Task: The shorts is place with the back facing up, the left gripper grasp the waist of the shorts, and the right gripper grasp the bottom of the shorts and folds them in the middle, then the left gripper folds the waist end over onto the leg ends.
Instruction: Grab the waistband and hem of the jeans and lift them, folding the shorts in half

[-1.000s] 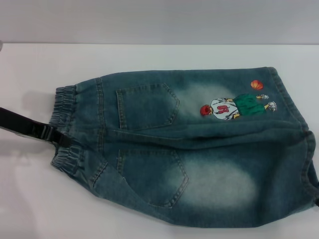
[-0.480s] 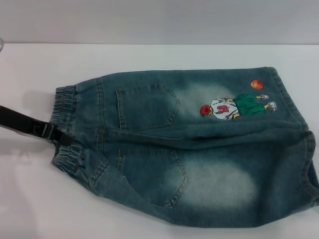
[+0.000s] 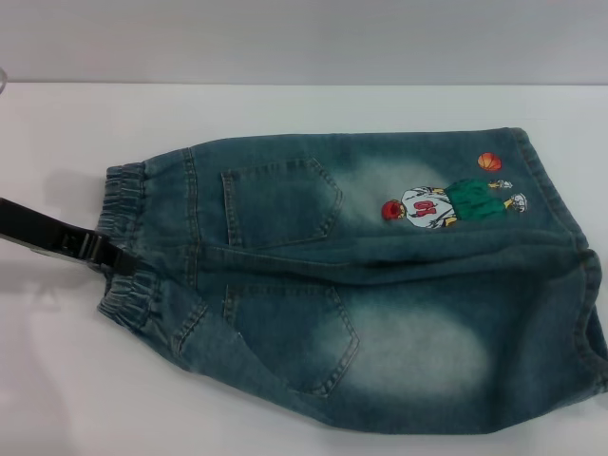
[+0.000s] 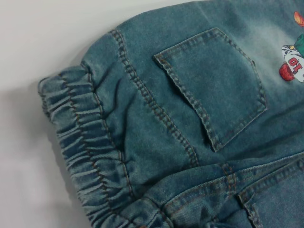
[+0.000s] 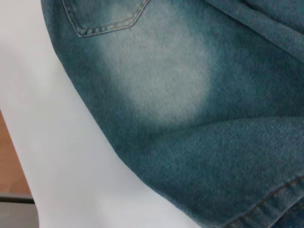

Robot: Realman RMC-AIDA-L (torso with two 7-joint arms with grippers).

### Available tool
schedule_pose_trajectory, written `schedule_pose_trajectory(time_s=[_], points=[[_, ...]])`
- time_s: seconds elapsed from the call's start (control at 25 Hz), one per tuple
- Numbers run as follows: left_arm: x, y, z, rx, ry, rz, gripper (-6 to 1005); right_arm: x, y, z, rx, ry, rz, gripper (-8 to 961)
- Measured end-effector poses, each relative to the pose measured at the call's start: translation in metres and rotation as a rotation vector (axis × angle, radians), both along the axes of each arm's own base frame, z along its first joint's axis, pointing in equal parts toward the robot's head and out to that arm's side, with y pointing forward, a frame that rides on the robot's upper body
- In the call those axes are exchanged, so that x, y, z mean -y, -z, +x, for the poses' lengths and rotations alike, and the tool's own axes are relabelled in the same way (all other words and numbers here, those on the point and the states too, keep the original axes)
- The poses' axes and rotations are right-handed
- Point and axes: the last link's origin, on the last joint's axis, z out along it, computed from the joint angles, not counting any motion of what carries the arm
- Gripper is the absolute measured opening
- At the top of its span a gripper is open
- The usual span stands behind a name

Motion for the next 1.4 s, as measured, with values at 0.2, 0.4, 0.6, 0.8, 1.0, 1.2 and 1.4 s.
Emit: schedule_pose_trajectory(time_s=[0.2,0.4,0.6,0.8,1.0,1.2,1.4], points=[[0.0,-0.001,0.0,-0.002,0.001,0.001,35,0.0,0.001,0.0,0.017,0.004,-0.013,556],[0.0,-0.001,0.0,-0.002,0.001,0.001,35,0.0,0.001,0.0,0.029,0.009,-0.019,546],[-0.001,-0.001,0.0,-0.003,0.002,0.001,35,0.0,0.006,-0.002,0.036,0.001,-0.031,535],[-0.001,-0.001,0.001,-0.002,0.004,0.001,35,-0.001,0.01,-0.005,0.028,-0.009,-0.038,525],[-0.001,0.0,0.001,-0.001,0.006,0.0,35,-0.002,0.017,-0.008,0.028,-0.026,-0.057,515],[-0.001,0.0,0.001,-0.001,0.008,-0.001,35,-0.004,0.024,-0.012,0.032,-0.048,-0.066,505],[-0.001,0.0,0.001,-0.001,0.008,-0.001,35,-0.005,0.025,-0.014,0.032,-0.056,-0.059,495]])
